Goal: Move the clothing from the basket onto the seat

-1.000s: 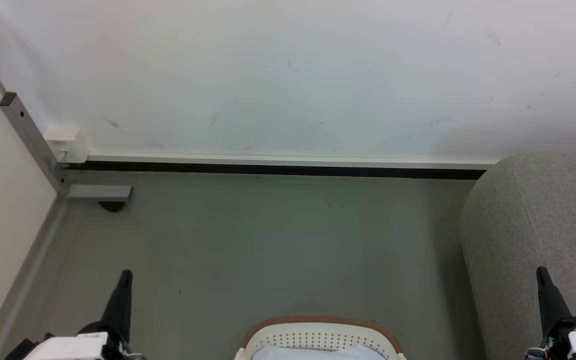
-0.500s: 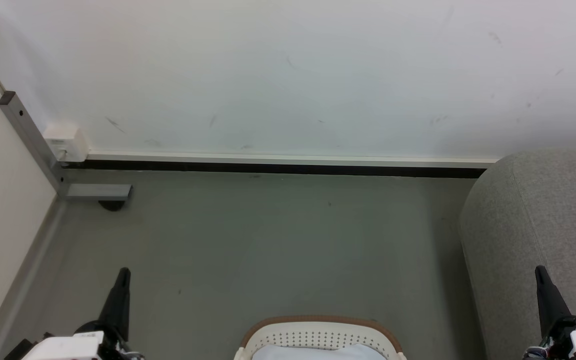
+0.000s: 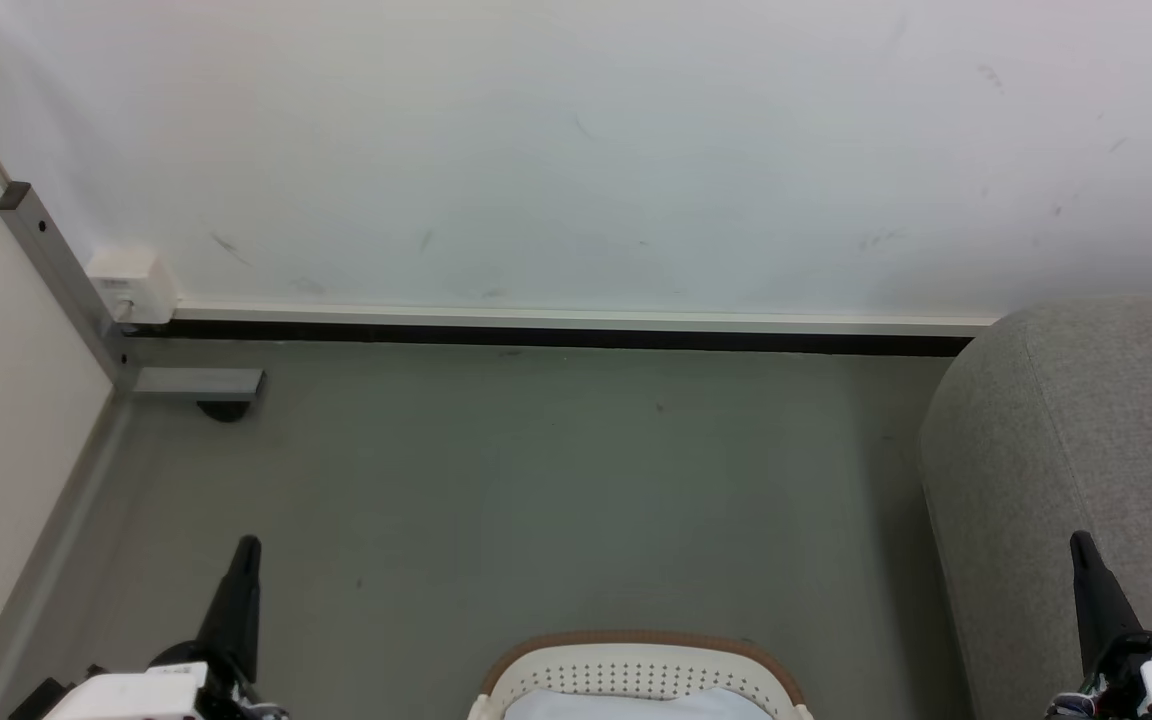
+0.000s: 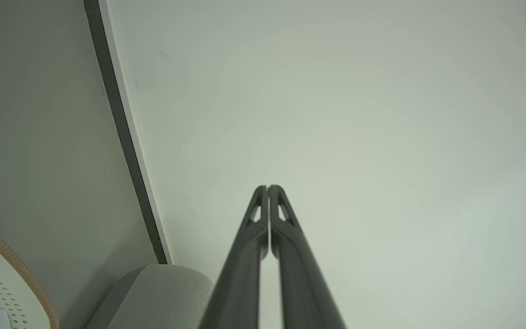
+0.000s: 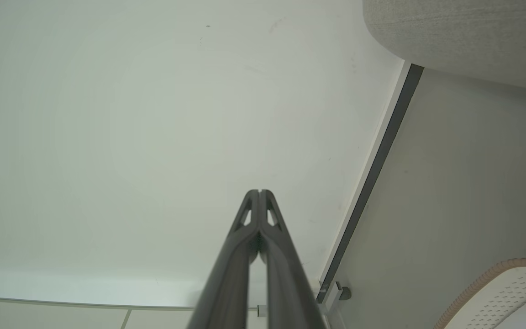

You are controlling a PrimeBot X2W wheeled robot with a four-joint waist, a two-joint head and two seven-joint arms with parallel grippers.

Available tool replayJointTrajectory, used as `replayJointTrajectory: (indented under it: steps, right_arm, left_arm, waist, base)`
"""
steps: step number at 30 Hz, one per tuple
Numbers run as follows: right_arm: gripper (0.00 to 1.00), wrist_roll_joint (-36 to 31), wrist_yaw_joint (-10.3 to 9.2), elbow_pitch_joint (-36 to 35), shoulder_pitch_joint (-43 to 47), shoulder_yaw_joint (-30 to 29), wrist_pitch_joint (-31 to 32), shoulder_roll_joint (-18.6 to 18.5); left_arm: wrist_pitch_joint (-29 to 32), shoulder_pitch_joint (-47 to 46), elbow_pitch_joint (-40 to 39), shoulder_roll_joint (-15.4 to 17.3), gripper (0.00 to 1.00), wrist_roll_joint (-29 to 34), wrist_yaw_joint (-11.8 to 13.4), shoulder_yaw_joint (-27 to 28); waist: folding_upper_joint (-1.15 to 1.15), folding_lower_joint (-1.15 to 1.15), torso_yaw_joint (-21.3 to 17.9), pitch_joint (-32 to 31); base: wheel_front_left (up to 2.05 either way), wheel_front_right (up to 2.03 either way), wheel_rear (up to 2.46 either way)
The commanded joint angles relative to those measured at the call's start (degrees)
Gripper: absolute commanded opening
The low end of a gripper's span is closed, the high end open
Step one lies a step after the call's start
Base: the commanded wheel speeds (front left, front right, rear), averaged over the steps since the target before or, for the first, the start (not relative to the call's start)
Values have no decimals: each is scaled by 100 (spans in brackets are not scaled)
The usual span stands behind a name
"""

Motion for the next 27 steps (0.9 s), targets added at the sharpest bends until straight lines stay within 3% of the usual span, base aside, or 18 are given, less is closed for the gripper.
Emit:
replayJointTrajectory:
  steps: [1,27]
  right_arm:
    - [0,8,-12,15,-79,-8,19,-42]
    - [0,8,-12,14,-79,-8,18,-43]
  left_arm:
    - [22,-47,-18,11,0,-75,-25,8]
    - [21,-47,-18,11,0,-75,-25,7]
  waist:
    - [0,0,0,0]
    - [0,0,0,0]
  base:
    - [0,0,0]
    - [0,0,0]
